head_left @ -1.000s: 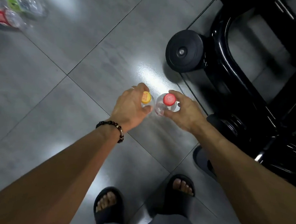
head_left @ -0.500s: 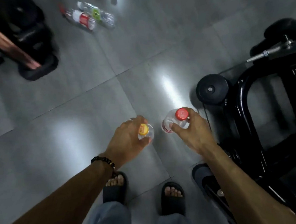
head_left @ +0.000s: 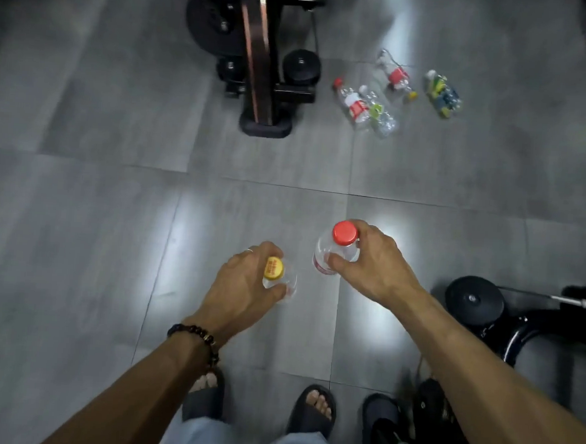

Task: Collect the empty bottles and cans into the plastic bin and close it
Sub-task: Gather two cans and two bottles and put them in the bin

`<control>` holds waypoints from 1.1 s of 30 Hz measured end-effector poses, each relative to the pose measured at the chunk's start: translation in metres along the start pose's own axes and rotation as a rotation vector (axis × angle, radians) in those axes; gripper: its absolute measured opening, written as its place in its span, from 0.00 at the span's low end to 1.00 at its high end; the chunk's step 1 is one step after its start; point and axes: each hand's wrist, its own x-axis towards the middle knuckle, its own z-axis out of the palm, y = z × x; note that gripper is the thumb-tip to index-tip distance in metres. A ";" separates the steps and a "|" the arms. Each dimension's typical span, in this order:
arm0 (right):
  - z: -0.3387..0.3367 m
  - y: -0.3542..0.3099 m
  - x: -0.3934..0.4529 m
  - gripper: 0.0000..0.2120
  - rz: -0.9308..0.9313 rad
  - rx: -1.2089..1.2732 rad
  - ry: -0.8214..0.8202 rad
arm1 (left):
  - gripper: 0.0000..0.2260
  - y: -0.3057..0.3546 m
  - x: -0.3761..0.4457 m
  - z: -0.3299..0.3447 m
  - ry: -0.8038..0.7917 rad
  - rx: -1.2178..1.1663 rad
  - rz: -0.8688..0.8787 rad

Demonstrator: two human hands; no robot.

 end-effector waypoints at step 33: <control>0.594 -0.529 -0.391 0.21 -0.897 -0.466 -0.698 | 0.19 -0.468 -0.693 -0.198 0.780 -0.294 -0.930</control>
